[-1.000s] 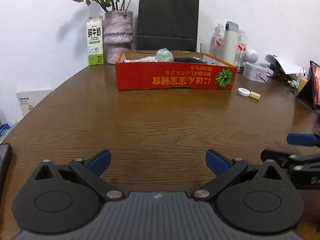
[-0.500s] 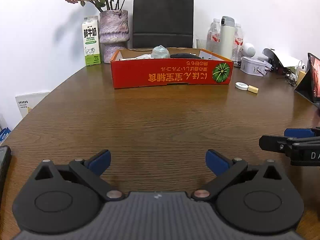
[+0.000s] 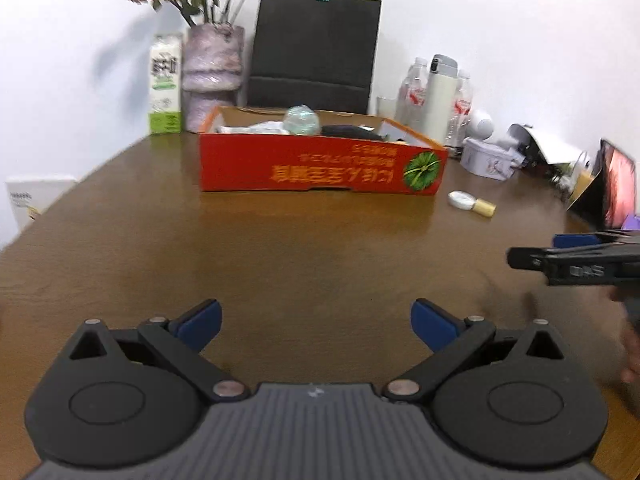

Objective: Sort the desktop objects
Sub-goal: 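Grasp the yellow soap bar with the right tool while the left grasps the round white device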

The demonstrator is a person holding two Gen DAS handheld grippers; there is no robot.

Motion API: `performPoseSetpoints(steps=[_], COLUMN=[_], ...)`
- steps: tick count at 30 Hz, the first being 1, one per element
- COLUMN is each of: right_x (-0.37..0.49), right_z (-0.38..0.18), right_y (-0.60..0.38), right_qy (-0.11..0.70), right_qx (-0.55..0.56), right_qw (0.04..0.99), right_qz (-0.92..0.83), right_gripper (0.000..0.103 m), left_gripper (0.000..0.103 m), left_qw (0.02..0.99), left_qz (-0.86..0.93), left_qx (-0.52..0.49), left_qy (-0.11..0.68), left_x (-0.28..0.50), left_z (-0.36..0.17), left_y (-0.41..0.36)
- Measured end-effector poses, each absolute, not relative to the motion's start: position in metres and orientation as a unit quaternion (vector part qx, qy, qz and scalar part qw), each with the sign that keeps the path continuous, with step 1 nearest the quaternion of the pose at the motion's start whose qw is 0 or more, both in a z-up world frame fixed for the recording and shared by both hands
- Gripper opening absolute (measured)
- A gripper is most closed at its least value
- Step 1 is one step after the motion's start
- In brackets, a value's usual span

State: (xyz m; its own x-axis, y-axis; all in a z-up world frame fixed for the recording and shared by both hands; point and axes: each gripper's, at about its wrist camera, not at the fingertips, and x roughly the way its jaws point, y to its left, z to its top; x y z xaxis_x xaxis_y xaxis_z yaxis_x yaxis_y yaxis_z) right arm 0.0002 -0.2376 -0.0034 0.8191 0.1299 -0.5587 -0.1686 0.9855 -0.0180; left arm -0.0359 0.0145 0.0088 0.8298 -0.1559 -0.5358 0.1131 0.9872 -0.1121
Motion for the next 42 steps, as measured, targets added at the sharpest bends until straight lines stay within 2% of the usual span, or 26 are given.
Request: performPoseSetpoints(steps=[5, 8, 10, 12, 13, 15, 18, 25, 29, 30, 32, 34, 42], right_x=[0.074, 0.115, 0.144, 0.162, 0.167, 0.168, 0.162, 0.148, 0.146, 0.147, 0.148, 0.149, 0.145], right_z=[-0.001, -0.006, -0.013, -0.019, -0.021, -0.022, -0.021, 0.002, 0.002, 0.000, -0.002, -0.003, 0.000], right_y=[-0.272, -0.286, -0.292, -0.295, -0.297, -0.301, -0.310, -0.356, -0.375, -0.377, -0.380, -0.383, -0.375], right_qy=[0.312, 0.318, 0.336, 0.342, 0.337, 0.333, 0.332, 0.293, 0.278, 0.277, 0.280, 0.282, 0.282], right_qx=[-0.048, -0.054, -0.063, -0.061, -0.059, -0.050, -0.038, 0.042, 0.069, 0.070, 0.073, 0.083, 0.084], right_qw=[0.947, 0.944, 0.938, 0.934, 0.935, 0.935, 0.936, 0.954, 0.958, 0.958, 0.957, 0.955, 0.955], right_qz=[0.058, 0.062, 0.061, 0.080, 0.099, 0.116, 0.115, 0.053, 0.028, 0.022, 0.016, 0.021, 0.041], right_gripper=[0.083, 0.078, 0.062, 0.058, 0.043, 0.020, 0.020, 0.020, 0.020, 0.020, 0.020, 0.020, 0.020], left_gripper=[0.103, 0.103, 0.101, 0.100, 0.097, 0.093, 0.084, 0.084, 0.083, 0.081, 0.051, 0.040, 0.039], left_qw=[0.959, 0.958, 0.955, 0.952, 0.952, 0.949, 0.939, 0.933, 0.935, 0.933, 0.933, 0.934, 0.930], left_qz=[-0.097, -0.129, -0.143, -0.154, -0.155, -0.158, -0.174, -0.098, -0.036, -0.021, 0.020, 0.019, -0.009], left_qx=[-0.004, 0.009, 0.018, 0.022, 0.021, 0.012, -0.005, -0.089, -0.098, -0.098, -0.077, -0.068, -0.064], left_qy=[0.265, 0.256, 0.259, 0.263, 0.265, 0.272, 0.297, 0.333, 0.339, 0.346, 0.350, 0.350, 0.361], left_x=[0.014, 0.049, 0.070, 0.087, 0.094, 0.108, 0.134, 0.188, 0.205, 0.209, 0.211, 0.210, 0.160], left_z=[0.022, 0.025, 0.023, 0.020, 0.018, 0.014, 0.007, -0.006, -0.006, -0.006, -0.006, -0.007, -0.006], left_y=[-0.020, -0.047, -0.065, -0.080, -0.086, -0.096, -0.119, -0.178, -0.210, -0.216, -0.227, -0.232, -0.211])
